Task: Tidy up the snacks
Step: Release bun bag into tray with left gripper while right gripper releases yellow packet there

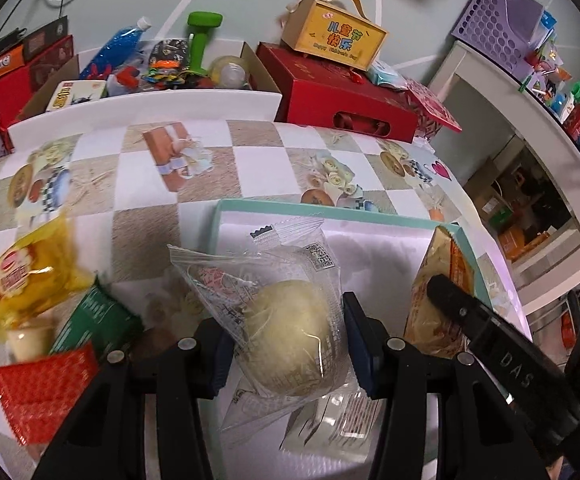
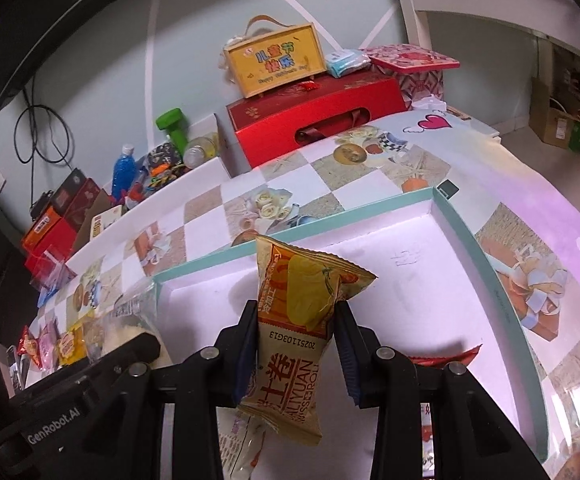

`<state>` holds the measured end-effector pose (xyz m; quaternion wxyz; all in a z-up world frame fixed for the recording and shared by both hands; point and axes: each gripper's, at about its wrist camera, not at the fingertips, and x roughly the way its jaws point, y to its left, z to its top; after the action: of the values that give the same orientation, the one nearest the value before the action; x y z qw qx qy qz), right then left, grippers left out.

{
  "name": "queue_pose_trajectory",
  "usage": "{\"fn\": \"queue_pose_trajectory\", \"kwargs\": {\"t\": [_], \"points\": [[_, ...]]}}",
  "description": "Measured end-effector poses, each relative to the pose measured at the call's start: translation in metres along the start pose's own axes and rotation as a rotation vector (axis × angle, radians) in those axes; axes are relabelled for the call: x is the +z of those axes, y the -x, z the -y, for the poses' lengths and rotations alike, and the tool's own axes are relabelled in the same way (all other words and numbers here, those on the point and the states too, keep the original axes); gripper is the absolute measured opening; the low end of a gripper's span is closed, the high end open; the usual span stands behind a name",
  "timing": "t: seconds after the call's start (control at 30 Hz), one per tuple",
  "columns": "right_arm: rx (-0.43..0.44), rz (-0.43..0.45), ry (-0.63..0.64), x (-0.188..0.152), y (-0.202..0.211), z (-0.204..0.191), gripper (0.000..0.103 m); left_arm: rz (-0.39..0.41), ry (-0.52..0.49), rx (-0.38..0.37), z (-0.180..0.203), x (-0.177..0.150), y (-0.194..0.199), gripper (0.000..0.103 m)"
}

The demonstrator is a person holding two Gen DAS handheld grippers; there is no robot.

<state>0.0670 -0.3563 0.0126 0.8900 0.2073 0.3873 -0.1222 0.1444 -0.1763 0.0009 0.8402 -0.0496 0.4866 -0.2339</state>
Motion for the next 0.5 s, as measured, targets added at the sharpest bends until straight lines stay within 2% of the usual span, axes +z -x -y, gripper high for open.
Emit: {"fn": "queue_pose_trajectory", "kwargs": {"t": [0.37,0.4,0.5], "points": [[-0.04,-0.011,-0.022,-0.001,-0.007,0.012,0.04,-0.017,-0.025,0.005,0.011,0.005,-0.016,0.052],[-0.044,-0.012,-0.022,-0.001,-0.007,0.013,0.04,-0.019,-0.022,0.007,0.011,0.005,-0.017,0.054],[-0.059,-0.023,-0.018,-0.002,-0.008,0.014,0.041,-0.029,0.004,0.007,0.009,0.006,-0.016,0.074]]}}
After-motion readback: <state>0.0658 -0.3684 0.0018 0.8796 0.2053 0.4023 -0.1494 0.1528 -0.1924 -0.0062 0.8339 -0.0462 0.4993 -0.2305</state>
